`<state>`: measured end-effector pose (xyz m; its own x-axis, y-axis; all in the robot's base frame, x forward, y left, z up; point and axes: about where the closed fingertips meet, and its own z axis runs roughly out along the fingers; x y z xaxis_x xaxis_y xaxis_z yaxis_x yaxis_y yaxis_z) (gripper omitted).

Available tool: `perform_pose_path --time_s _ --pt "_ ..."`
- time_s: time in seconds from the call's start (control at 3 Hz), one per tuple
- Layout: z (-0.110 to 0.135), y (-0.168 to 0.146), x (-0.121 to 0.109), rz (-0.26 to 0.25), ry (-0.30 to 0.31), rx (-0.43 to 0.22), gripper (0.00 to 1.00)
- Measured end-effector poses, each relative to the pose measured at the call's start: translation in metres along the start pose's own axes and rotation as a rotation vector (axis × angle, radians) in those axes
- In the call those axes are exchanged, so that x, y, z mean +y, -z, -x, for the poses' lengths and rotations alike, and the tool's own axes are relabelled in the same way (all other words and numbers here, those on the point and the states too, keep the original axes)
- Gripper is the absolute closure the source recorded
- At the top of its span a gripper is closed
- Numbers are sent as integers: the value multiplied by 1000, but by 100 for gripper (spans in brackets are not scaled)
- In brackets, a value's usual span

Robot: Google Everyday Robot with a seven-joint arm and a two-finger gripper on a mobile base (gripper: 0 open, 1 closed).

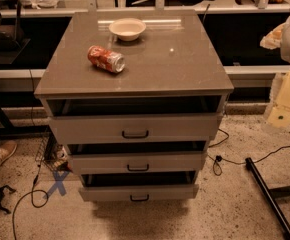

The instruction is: Open top drawer

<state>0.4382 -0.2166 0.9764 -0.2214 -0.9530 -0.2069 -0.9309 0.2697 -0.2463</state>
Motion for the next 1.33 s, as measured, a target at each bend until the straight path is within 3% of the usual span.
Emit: perform_pose_path --time_s 0.33,0.67,1.0,1.33 --pt "0 0 0 0 0 0 0" --pt "0 -22 6 40 30 4 0" --pt "1 -72 24 102 93 -21 0" --pt "2 -146 51 165 163 -45 0"
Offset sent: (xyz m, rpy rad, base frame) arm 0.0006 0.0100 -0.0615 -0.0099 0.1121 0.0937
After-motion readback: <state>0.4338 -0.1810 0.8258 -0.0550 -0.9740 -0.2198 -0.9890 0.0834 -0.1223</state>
